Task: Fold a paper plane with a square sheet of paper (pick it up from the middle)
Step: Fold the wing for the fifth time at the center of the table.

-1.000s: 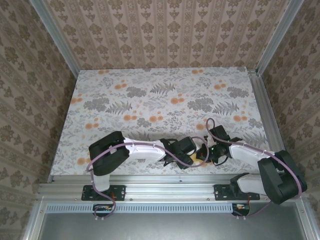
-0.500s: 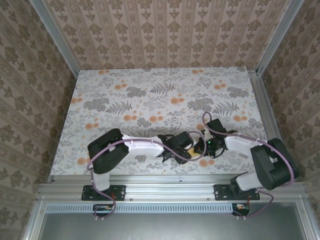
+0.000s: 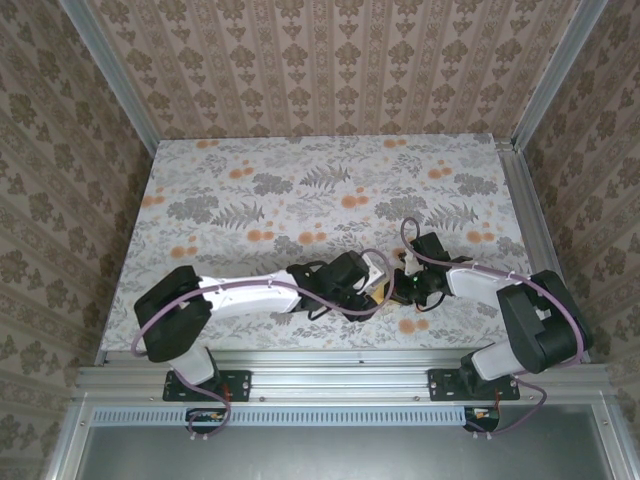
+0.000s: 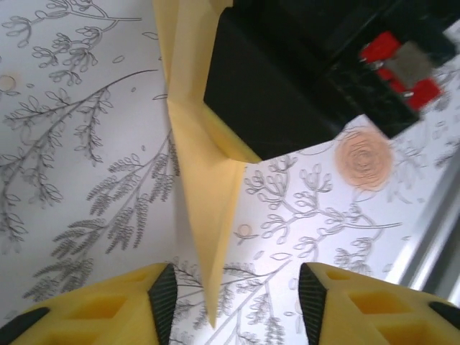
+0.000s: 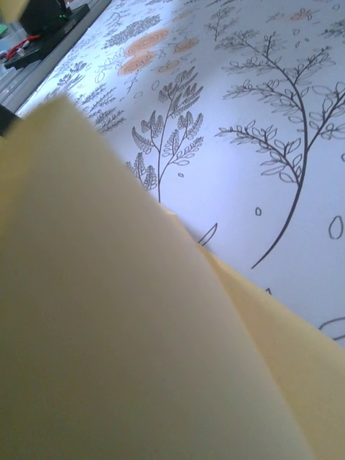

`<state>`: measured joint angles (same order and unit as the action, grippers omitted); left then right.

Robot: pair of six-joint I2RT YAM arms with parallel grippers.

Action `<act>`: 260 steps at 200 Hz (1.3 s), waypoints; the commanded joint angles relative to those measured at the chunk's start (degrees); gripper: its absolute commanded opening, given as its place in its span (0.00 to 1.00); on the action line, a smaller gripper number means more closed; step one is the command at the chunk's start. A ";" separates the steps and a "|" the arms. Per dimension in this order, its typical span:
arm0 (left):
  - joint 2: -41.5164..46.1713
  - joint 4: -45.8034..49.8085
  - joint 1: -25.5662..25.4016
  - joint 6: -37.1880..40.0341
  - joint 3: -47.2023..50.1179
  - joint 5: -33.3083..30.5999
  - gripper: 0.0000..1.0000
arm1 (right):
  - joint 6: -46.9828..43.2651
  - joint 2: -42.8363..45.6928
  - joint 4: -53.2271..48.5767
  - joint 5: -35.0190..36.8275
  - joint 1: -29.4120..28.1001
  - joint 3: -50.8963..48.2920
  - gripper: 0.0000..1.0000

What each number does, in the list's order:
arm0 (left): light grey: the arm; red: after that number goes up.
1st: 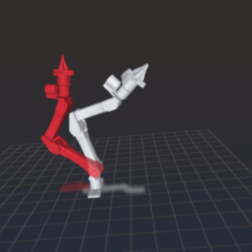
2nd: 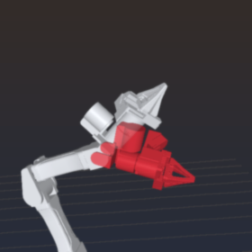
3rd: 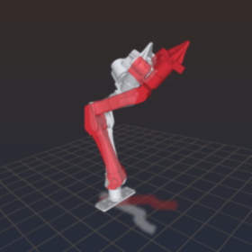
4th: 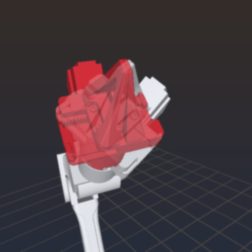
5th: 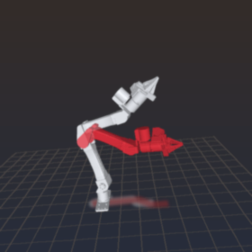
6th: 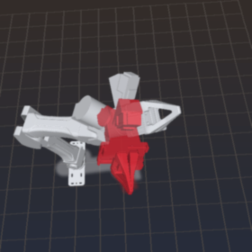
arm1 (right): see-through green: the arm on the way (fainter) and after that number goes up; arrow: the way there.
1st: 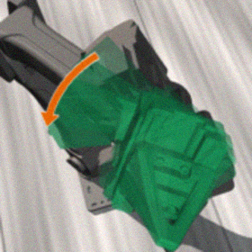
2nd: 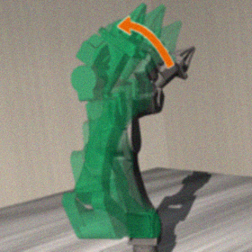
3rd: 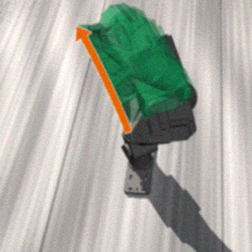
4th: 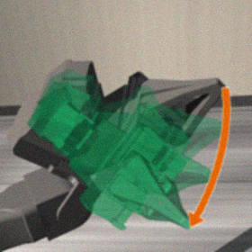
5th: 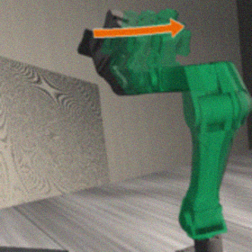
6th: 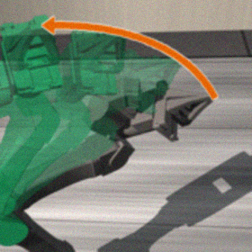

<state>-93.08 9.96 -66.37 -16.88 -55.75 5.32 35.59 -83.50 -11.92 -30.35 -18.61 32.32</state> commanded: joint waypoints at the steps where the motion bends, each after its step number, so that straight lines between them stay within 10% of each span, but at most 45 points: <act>1: 0.95 -3.88 0.01 -4.69 2.79 6.01 0.44 | -1.60 -1.13 -0.13 0.09 0.24 0.64 0.00; 42: -3.18 -9.59 -0.39 -8.82 4.12 10.28 0.27 | -2.22 -1.31 -1.05 -0.35 0.38 1.08 0.00; 260: -17.04 4.78 -4.91 -12.31 -6.70 -14.26 0.30 | -2.37 1.76 -5.10 -1.38 0.42 1.80 0.00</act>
<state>-106.78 11.40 -71.61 -30.06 -61.71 -4.95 34.00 -84.05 -15.25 -29.91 -17.61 33.30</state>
